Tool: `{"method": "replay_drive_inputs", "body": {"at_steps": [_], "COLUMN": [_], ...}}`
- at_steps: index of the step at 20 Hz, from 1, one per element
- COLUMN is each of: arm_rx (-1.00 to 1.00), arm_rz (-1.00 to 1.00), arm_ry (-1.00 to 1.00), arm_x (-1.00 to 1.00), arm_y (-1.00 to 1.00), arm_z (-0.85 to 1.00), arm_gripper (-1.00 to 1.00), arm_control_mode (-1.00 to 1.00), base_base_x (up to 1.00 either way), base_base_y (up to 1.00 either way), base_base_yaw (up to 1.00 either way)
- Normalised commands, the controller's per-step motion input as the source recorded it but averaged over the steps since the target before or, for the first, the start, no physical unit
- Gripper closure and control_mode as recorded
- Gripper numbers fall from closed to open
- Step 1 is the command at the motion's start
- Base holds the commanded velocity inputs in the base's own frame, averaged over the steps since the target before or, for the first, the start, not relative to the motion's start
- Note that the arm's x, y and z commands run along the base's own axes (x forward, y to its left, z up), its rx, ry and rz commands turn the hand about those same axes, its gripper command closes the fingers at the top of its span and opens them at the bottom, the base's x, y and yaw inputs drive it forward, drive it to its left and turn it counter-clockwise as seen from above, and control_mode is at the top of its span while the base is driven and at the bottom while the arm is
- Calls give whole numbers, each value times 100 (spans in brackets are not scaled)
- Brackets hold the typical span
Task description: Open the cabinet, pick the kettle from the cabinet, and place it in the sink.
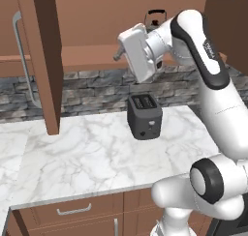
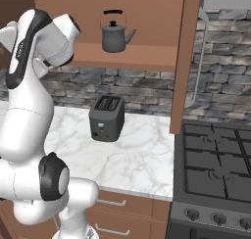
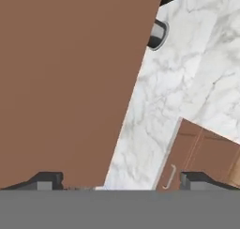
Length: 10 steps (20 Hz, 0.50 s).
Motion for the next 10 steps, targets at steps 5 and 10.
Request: {"method": "replay_drive_inputs", "body": {"at_steps": [5,10], "arm_rx": [-1,-7], "arm_rz": [-7,-21], "arm_ry": [-45,-30], "arm_x": [-12,0], "arm_y": [-46,-28], "arm_z": [6,7], "arm_gripper": [-100,-100], "arm_control_mode": [-100,-100], "base_base_x": [0,0], "base_base_y": [0,0], "base_base_yaw": [0,0]}}
